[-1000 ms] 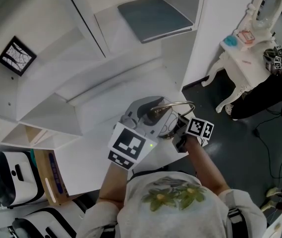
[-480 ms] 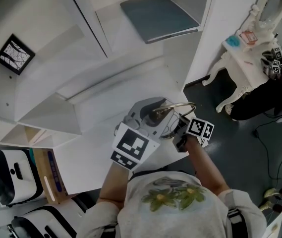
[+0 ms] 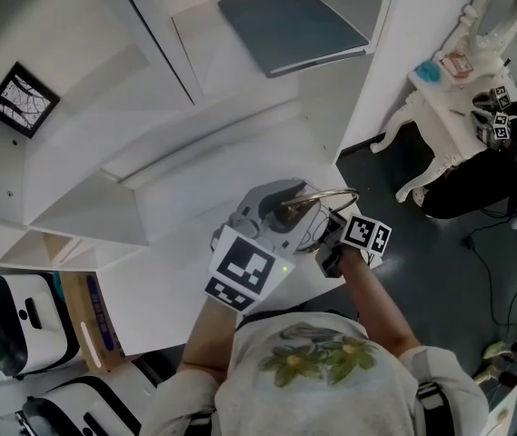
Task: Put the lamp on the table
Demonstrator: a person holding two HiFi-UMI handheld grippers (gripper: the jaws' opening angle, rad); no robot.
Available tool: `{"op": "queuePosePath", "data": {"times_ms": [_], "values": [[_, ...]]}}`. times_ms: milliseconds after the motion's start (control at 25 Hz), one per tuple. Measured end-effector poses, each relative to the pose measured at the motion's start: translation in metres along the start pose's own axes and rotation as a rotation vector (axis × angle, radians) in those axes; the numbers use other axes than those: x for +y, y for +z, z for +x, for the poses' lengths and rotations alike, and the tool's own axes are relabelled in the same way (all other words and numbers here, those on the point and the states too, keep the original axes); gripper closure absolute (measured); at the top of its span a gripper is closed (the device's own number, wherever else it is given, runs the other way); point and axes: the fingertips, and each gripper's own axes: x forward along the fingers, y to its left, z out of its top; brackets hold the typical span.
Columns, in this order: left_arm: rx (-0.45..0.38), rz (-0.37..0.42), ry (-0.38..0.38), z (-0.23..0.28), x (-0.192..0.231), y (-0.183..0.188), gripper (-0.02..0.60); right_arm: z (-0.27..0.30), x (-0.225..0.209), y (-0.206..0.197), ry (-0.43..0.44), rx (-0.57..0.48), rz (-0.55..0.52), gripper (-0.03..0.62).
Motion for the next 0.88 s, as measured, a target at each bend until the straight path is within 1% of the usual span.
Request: {"op": "queuePosePath", "data": {"times_ms": [640, 880], "values": [[0.014, -0.011, -0.014, 0.003, -0.001, -0.010, 0.457, 0.002, -0.009, -0.003, -0.015, 0.005, 0.012, 0.548], [0.001, -0.019, -0.049, 0.000, -0.006, -0.013, 0.457, 0.001, -0.009, -0.006, 0.004, -0.013, 0.012, 0.548]]}}
